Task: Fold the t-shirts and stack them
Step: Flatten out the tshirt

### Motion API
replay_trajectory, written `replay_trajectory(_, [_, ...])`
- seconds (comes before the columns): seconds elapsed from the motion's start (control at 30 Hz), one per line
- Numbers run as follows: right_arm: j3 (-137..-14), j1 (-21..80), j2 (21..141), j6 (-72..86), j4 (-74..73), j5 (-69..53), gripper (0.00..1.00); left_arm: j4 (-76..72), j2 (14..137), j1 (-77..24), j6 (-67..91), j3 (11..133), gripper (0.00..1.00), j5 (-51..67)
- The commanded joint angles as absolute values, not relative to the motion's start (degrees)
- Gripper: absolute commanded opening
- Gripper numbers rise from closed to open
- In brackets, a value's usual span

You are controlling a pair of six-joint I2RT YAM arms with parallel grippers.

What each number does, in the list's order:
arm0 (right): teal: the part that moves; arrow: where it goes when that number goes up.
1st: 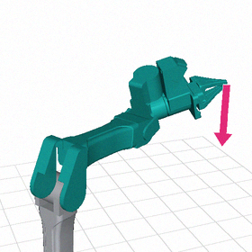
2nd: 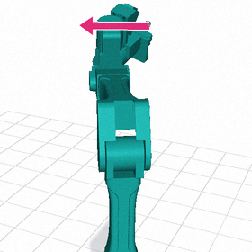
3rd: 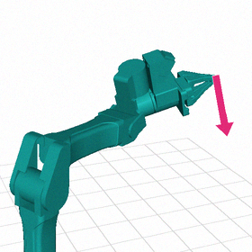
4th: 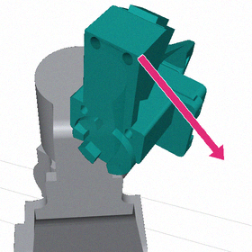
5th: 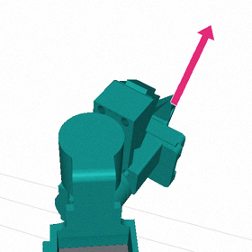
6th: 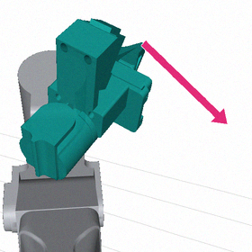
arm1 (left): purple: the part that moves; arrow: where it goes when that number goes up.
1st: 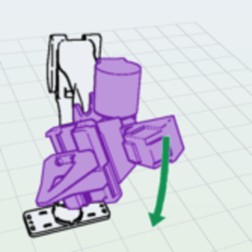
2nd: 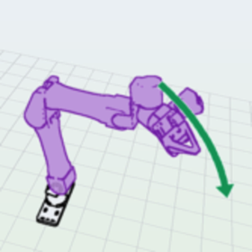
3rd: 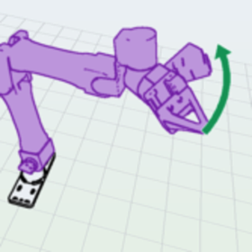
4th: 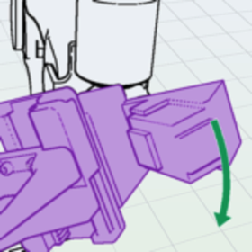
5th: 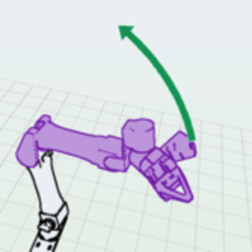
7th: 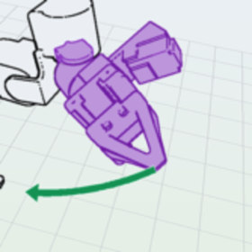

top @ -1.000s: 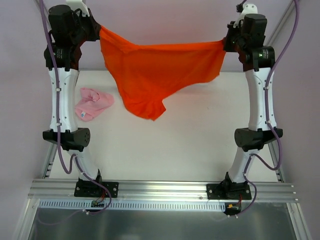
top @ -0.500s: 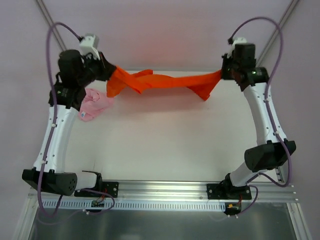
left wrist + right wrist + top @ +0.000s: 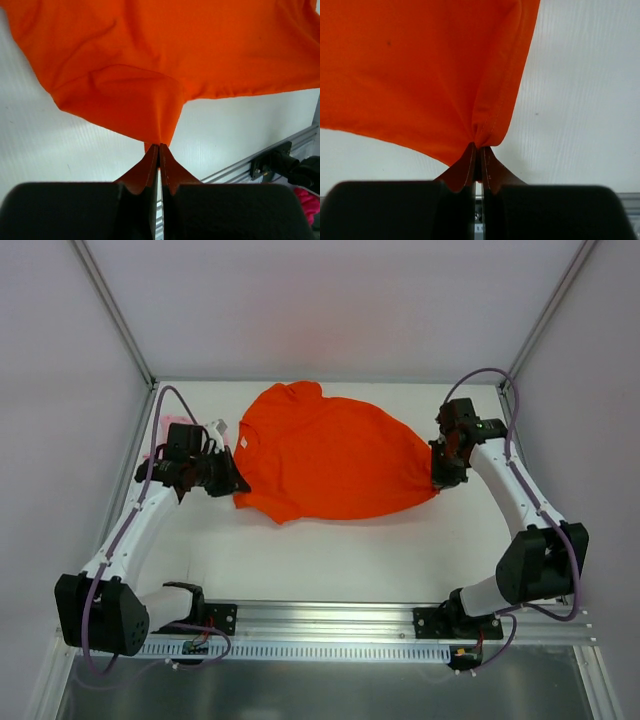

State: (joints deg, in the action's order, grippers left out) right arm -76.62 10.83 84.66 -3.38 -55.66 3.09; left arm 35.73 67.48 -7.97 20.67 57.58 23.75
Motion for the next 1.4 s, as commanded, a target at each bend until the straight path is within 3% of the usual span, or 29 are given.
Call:
replay_trajectory(0.0, [-72.1,11.8,84.4,-0.8,-60.0,1.2,0.01,36.1,68.1,-8.6,24.6,50.8,0.0,29.3])
replay_trajectory(0.47, [-64.7,17.5,90.2,4.6,-63.0,3.4,0.01,32.5,68.0,-11.5,32.4,37.2,0.0,29.0])
replay_trajectory(0.8, [-74.3,16.0,88.9,5.2,-68.6,13.3,0.01,47.2,61.2,-10.8,31.6,51.6,0.0,14.2])
replay_trajectory(1.0, [-74.4,13.5,87.2,4.6,-68.8,12.5,0.01,51.2,61.2,-7.1,27.7,55.4,0.0,14.2])
replay_trajectory(1.37, [-59.8,13.9,87.3,4.5,-62.8,6.3,0.01,49.7,58.6,-7.2,29.7,40.0,0.0,20.5])
